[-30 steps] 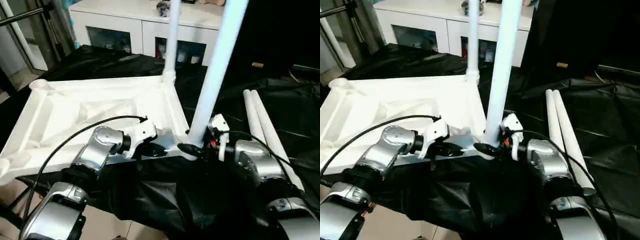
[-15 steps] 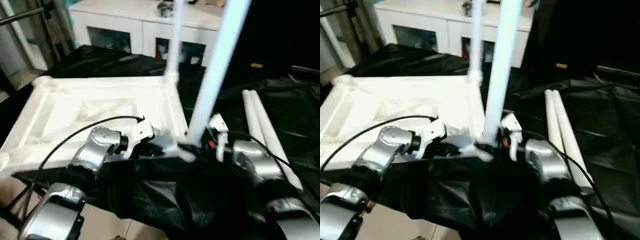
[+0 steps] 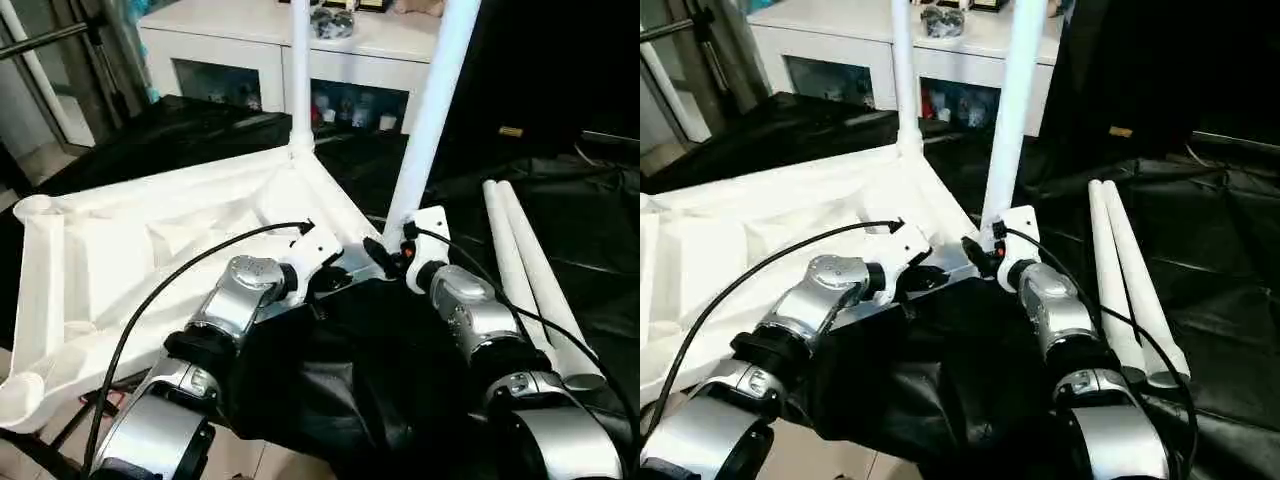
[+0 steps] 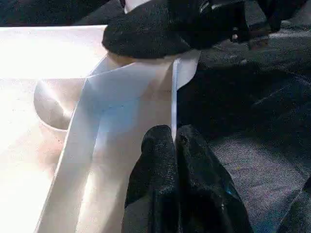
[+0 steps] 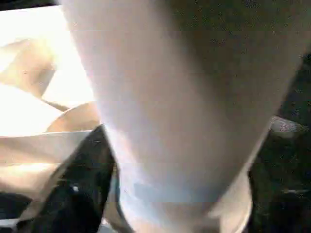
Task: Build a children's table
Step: Rotate leg to tighten
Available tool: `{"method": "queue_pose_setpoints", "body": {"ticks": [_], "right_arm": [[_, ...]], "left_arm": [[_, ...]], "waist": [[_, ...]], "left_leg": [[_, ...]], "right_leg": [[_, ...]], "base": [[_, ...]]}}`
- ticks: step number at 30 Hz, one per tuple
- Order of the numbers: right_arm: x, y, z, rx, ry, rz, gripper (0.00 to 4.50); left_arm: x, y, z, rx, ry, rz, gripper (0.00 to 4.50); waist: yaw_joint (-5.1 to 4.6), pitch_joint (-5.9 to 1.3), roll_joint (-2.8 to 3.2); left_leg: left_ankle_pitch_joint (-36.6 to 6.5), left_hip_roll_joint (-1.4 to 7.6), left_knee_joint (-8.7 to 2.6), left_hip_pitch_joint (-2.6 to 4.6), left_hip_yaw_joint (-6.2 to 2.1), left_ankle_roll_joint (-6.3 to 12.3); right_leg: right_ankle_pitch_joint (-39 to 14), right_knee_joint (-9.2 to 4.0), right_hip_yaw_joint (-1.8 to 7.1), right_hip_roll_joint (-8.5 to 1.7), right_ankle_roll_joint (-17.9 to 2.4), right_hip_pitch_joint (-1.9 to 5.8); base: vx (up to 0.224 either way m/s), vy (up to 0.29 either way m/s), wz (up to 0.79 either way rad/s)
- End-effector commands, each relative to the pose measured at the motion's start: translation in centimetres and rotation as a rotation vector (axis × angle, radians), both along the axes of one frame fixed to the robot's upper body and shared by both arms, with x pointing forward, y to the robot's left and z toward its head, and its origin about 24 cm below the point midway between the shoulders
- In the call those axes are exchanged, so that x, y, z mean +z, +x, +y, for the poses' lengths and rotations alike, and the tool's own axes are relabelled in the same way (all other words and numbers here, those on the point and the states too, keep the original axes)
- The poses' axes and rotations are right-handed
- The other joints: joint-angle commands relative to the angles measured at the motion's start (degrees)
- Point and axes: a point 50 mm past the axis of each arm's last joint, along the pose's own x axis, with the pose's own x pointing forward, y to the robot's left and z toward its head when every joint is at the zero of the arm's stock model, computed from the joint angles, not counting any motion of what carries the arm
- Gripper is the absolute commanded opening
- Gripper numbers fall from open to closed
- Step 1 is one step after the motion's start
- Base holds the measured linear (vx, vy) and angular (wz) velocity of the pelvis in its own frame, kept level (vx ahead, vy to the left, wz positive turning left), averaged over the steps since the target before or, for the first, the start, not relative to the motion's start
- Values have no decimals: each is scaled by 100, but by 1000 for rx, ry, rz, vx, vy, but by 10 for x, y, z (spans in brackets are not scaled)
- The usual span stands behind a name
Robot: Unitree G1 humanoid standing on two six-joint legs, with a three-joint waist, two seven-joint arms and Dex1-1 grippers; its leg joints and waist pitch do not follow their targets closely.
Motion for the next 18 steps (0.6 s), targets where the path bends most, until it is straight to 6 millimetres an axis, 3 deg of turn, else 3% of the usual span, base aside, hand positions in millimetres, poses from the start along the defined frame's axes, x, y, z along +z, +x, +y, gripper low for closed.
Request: {"method": "queue_pose_setpoints", "body": {"ticks": [1,4,7,13,18], "right_arm": [[-27,-21,34,165,15,118,386],[-19,-20,31,258,8,43,386],[-11,-25,26,408,35,-6,386],[-2,-39,12,666,93,-2,386],[-1,-52,4,834,107,54,372]], "left_arm": [[11,-4,-25,-81,-83,-42,0],[10,-6,-19,-115,-76,-35,0],[10,-10,-12,-178,-75,-24,0],[8,-18,4,-302,-62,15,0],[8,-22,14,-370,-30,37,0]], "waist": [[-4,-237,-34],[-5,-251,-41],[3,-263,-55],[40,-270,-66],[60,-251,-70]], "left_leg": [[-1229,135,-358,-14,-21,246],[-1258,141,-351,-19,-23,257],[-1042,133,-331,-40,-10,373],[-859,167,-306,-50,9,586],[-958,178,-326,-38,5,499]], "right_leg": [[-1639,-542,277,-470,-912,260],[-1620,-537,281,-474,-916,267],[-1154,-492,278,-455,-1023,302],[-801,-444,259,-433,-1143,316],[-1053,-457,256,-447,-1164,300]], "base": [[0,0,0],[0,0,0],[0,0,0],[0,0,0],[0,0,0]]}}
